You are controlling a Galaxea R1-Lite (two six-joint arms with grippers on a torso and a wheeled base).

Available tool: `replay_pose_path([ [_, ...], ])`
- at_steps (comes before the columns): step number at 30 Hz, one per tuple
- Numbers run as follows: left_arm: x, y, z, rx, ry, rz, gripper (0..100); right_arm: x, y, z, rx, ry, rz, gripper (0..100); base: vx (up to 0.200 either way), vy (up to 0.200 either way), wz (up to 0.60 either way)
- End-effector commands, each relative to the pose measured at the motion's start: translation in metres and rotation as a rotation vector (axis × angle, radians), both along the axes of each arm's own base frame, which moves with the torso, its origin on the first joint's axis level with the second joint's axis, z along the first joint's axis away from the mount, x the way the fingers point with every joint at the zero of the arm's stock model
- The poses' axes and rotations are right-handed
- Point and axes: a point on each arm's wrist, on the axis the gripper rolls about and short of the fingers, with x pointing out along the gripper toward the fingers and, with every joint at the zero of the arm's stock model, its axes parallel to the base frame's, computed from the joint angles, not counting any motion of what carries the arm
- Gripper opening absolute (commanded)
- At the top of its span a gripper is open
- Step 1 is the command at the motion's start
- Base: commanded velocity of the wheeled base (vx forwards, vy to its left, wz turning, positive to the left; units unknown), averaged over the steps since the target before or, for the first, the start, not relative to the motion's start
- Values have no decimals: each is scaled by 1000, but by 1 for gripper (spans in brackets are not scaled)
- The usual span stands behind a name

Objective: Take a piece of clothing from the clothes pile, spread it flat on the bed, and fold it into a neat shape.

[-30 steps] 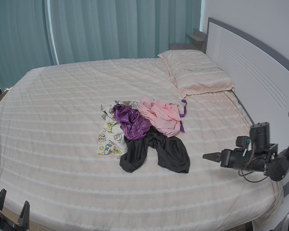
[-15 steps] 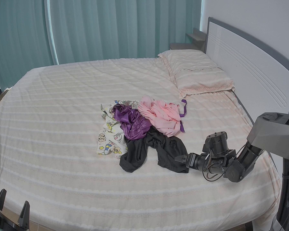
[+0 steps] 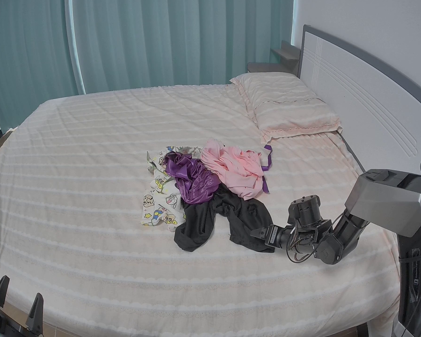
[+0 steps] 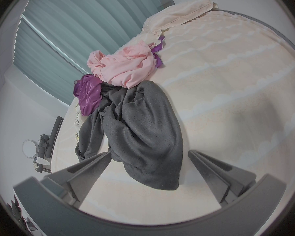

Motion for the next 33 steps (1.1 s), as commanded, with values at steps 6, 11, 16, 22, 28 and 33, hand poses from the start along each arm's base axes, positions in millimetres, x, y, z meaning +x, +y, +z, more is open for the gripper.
replay_pose_path([
  [6, 0, 0, -5, 0, -3, 0, 100, 19, 28, -14, -21, -30, -21, 100, 0, 0, 0],
  [11, 0, 0, -5, 0, -3, 0, 100, 21, 41, -4, 9, -49, -9, 100, 0, 0, 0],
  [16, 0, 0, -5, 0, -3, 0, 100, 19, 47, -6, 5, -38, 4, 0, 0, 0, 0],
  [22, 0, 0, -5, 0, -3, 1, 100, 9, 38, 1, -2, -19, 3, 0, 0, 0, 0],
  [28, 0, 0, -5, 0, -3, 0, 100, -12, 20, 25, 95, 37, 27, 0, 0, 0, 0],
  [33, 0, 0, -5, 0, -3, 0, 100, -26, 6, 41, 184, 71, 3, 0, 0, 0, 0],
])
